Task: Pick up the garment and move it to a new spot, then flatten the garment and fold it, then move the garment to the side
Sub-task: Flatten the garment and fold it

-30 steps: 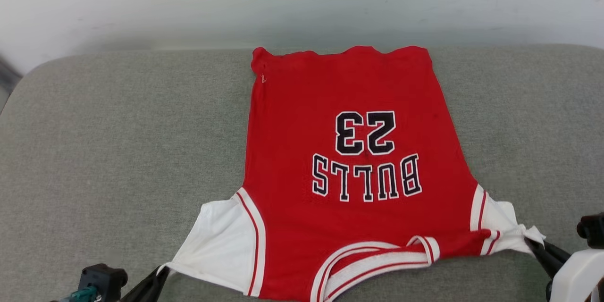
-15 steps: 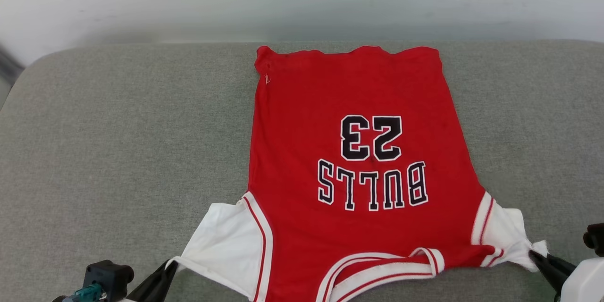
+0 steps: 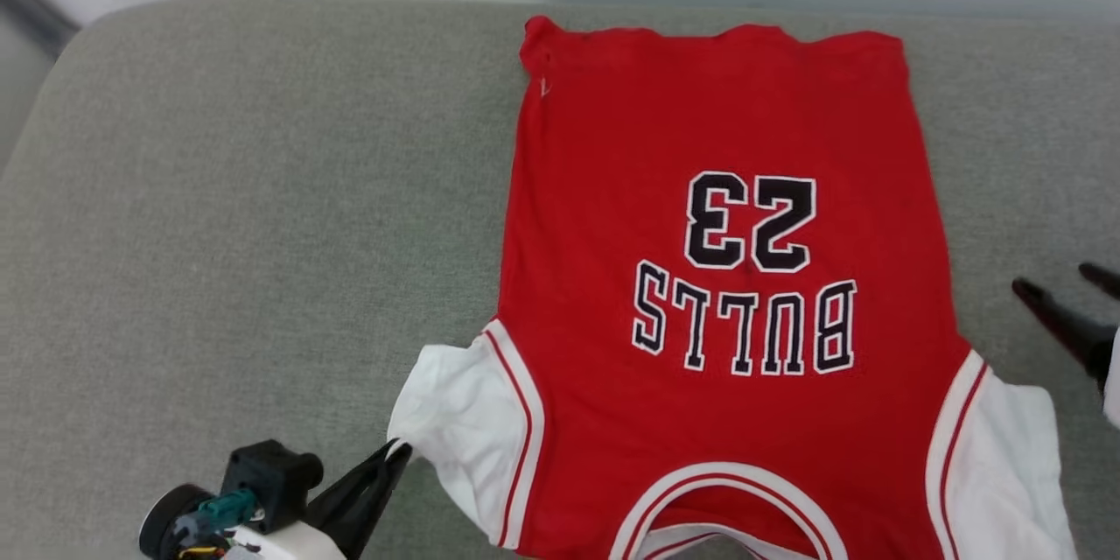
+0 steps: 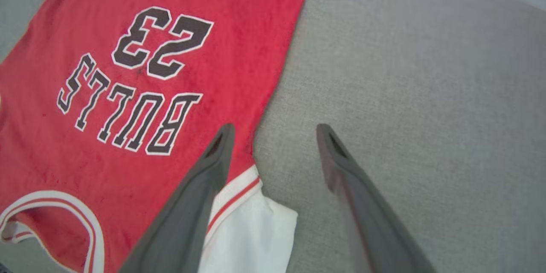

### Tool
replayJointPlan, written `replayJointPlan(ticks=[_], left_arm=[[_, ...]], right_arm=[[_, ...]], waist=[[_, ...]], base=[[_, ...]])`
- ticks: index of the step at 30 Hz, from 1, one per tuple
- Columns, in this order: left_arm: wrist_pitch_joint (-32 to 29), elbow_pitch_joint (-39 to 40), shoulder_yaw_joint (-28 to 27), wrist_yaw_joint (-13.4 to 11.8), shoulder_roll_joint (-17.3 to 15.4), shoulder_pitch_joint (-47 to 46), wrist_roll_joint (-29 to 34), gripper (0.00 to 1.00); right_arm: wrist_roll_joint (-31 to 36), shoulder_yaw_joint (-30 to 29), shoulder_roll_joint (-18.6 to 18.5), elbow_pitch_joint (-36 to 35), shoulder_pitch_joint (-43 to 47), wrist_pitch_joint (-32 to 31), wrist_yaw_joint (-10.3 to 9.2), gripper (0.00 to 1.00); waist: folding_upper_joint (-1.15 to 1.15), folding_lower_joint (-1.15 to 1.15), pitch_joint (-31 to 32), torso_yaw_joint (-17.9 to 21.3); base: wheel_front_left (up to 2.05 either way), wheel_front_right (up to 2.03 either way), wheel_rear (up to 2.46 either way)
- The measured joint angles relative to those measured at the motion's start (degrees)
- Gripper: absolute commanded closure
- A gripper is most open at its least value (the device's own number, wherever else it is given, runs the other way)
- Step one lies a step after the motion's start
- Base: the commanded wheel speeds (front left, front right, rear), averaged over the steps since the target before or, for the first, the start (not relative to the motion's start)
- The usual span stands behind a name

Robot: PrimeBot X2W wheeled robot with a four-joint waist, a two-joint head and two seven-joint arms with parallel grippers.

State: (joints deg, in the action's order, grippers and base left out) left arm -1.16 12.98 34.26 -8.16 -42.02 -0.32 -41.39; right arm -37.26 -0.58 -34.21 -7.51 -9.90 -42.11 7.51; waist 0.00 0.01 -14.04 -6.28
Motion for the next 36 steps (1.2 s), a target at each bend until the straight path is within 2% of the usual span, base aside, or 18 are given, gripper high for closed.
replayJointPlan(ticks=[2, 3, 10, 13, 14, 19, 24, 30, 34, 36], left_arm=[[-1.5, 1.6, 1.0, 0.2, -0.4, -1.4, 1.4, 1.00], [-2.5, 3.8, 1.5, 0.5, -0.1, -3.6, 2.5, 1.00], [-5.3, 6.9, 4.7, 2.3, 2.0, -7.8, 4.5, 1.00], [-5.6, 7.6, 5.7, 3.1, 2.9, -9.5, 5.6, 1.00], [-5.7, 8.2, 6.7, 3.8, 3.9, -10.6, 6.1, 1.00], [-5.4, 8.4, 7.7, 4.7, 5.5, -12.1, 6.8, 1.00], [-5.2, 7.8, 8.3, 5.5, 6.1, -13.5, 7.4, 1.00], [-4.9, 7.4, 8.6, 6.0, 6.5, -14.2, 7.5, 1.00], [-4.3, 6.8, 8.4, 5.9, 6.7, -14.3, 7.5, 1.00], [-4.2, 6.5, 8.4, 5.9, 6.7, -14.4, 7.5, 1.00]], right_arm=[[1.0, -1.3, 0.5, 0.0, -4.9, -4.9, -0.01, 0.00], [2.9, -2.3, 1.2, 0.7, -13.1, -12.5, 0.00, 0.00], [10.9, -5.2, 1.6, 7.5, -29.2, -31.1, -0.01, 0.00], [14.7, -6.8, 1.8, 9.4, -35.2, -36.4, -0.01, 0.00], [18.5, -8.8, 2.4, 11.5, -40.3, -40.1, -0.01, 0.00], [25.8, -10.9, 2.1, 14.4, -45.8, -44.7, -0.01, 0.00], [30.6, -14.5, 2.3, 16.2, -49.5, -46.2, -0.01, 0.00], [34.4, -16.9, 3.8, 17.4, -50.5, -46.8, -0.01, 0.00], [34.7, -17.5, 4.1, 17.5, -49.4, -47.0, -0.01, 0.00], [34.5, -17.9, 4.2, 17.4, -48.8, -46.9, -0.01, 0.79]], waist=[[0.00, 0.00, -1.4, -1.4], [0.00, 0.00, -4.0, -3.6], [0.00, 0.01, -10.4, -9.7], [0.00, 0.01, -13.3, -12.4], [0.00, 0.01, -15.9, -15.0], [0.00, 0.00, -19.7, -19.1], [0.00, 0.00, -22.3, -22.5], [0.00, 0.00, -24.5, -24.5], [0.00, 0.00, -25.0, -24.6], [0.00, -0.01, -25.1, -24.5]], base=[[0.00, 0.00, 0.00], [0.00, 0.00, 0.00], [0.00, 0.00, 0.00], [0.00, 0.00, 0.00], [0.00, 0.00, 0.00], [0.00, 0.00, 0.00], [0.00, 0.00, 0.00], [0.00, 0.00, 0.00], [0.00, 0.00, 0.00], [0.00, 0.00, 0.00]])
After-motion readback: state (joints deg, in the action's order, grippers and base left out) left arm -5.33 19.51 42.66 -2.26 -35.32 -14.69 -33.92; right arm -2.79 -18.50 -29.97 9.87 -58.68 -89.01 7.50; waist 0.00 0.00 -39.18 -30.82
